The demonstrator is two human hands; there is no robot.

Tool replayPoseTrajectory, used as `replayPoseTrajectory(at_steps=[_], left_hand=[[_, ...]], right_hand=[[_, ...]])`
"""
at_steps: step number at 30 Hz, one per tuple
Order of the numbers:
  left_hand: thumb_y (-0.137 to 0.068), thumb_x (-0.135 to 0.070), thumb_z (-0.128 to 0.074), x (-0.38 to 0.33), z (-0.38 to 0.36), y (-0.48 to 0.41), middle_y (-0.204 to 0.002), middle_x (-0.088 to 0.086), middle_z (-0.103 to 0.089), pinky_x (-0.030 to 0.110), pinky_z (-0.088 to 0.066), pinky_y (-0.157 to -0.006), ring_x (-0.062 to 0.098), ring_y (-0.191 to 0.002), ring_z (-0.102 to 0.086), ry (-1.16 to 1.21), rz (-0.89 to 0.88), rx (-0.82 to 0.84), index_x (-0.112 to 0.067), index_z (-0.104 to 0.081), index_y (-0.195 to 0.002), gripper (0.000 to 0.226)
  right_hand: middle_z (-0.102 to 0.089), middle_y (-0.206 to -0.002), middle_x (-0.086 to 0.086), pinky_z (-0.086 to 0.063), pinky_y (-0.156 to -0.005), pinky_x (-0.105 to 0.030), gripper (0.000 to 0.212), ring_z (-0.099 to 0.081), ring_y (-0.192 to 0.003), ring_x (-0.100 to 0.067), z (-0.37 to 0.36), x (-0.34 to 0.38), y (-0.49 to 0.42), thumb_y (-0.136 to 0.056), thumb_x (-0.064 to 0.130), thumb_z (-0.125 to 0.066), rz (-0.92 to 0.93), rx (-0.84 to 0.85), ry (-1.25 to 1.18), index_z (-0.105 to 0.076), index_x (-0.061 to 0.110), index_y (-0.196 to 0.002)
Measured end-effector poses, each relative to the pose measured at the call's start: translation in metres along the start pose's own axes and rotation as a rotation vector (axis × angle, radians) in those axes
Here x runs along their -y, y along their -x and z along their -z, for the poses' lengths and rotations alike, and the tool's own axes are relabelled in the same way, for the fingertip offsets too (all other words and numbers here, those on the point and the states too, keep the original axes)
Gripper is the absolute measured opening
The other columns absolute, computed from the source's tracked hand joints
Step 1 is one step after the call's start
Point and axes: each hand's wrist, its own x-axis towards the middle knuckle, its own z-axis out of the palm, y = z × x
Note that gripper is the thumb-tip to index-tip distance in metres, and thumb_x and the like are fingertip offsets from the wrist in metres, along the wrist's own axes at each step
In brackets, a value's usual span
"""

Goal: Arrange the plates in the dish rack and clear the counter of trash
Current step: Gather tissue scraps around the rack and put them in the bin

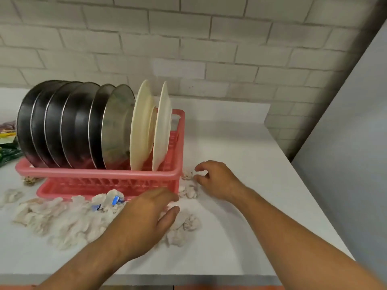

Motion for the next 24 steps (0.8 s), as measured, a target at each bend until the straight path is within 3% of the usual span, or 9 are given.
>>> replayPoseTrajectory(at_steps=[4,8,13,15,18,21,24], left_hand=[[-0.089,-0.049,-0.038,-0.009,-0.013,0.005,-0.099,-0.019,-0.062,0.025,-0.052,-0.074,0.004,-0.088,-0.06,-0.062,0.057,0.013,-0.031,-0.063,-0.105,0.035],[-0.089,-0.039,-0.048,-0.022,-0.024,0.0,-0.098,-0.015,-0.065,0.022,-0.049,-0.073,0.007,-0.087,-0.062,-0.119,0.052,0.008,-0.029,-0.065,-0.103,0.024],[-0.077,-0.018,-0.073,-0.035,-0.043,-0.04,-0.085,-0.005,-0.066,0.029,-0.055,-0.065,0.015,-0.078,-0.062,-0.333,-0.076,0.112,-0.021,-0.066,-0.096,0.02],[-0.075,-0.005,-0.067,-0.038,-0.053,-0.063,-0.086,0.001,-0.063,0.036,-0.053,-0.068,0.022,-0.083,-0.059,-0.511,-0.089,0.191,-0.015,-0.061,-0.099,0.026],[-0.083,0.004,-0.051,-0.042,-0.063,-0.089,-0.1,0.009,-0.063,0.039,-0.047,-0.079,0.028,-0.098,-0.054,-0.697,-0.056,0.281,-0.009,-0.054,-0.11,0.03],[-0.085,0.002,-0.052,-0.041,-0.07,-0.097,-0.102,0.009,-0.064,0.039,-0.044,-0.082,0.028,-0.097,-0.055,-0.786,-0.095,0.353,-0.01,-0.054,-0.109,0.027],[-0.084,0.005,-0.05,-0.046,-0.071,-0.096,-0.103,0.009,-0.057,0.037,-0.042,-0.074,0.027,-0.09,-0.055,-0.713,-0.134,0.338,-0.01,-0.052,-0.11,0.03]], right_hand=[[-0.056,-0.113,0.005,-0.048,-0.067,-0.013,0.035,-0.062,-0.079,0.004,-0.01,0.001,-0.031,-0.094,0.024,-0.061,0.036,0.121,-0.151,-0.056,0.019,-0.128],[-0.059,-0.102,0.003,-0.056,-0.08,-0.032,0.029,-0.062,-0.087,-0.014,-0.023,-0.008,-0.037,-0.091,0.022,-0.063,0.097,0.167,-0.04,-0.062,0.018,-0.12],[-0.059,-0.1,0.007,-0.048,-0.081,-0.024,0.024,-0.057,-0.086,-0.011,0.005,-0.043,-0.017,-0.092,0.029,-0.059,0.07,0.106,-0.007,-0.062,0.023,-0.115],[-0.058,-0.104,0.007,-0.045,-0.083,-0.019,0.029,-0.057,-0.09,-0.01,0.02,-0.063,-0.001,-0.092,0.028,-0.059,0.033,0.072,-0.058,-0.061,0.026,-0.121],[-0.058,-0.105,0.009,-0.036,-0.071,-0.001,0.024,-0.056,-0.088,-0.002,0.036,-0.09,0.031,-0.091,0.022,-0.062,-0.002,0.019,-0.109,-0.067,0.025,-0.114],[-0.061,-0.098,0.011,-0.039,-0.069,-0.001,0.012,-0.056,-0.083,0.002,0.044,-0.108,0.061,-0.088,0.015,-0.063,-0.042,-0.028,-0.184,-0.069,0.026,-0.091],[-0.065,-0.092,0.01,-0.042,-0.06,-0.007,0.016,-0.058,-0.074,-0.004,0.042,-0.114,0.076,-0.087,0.009,-0.059,-0.101,-0.079,-0.275,-0.067,0.022,-0.082]])
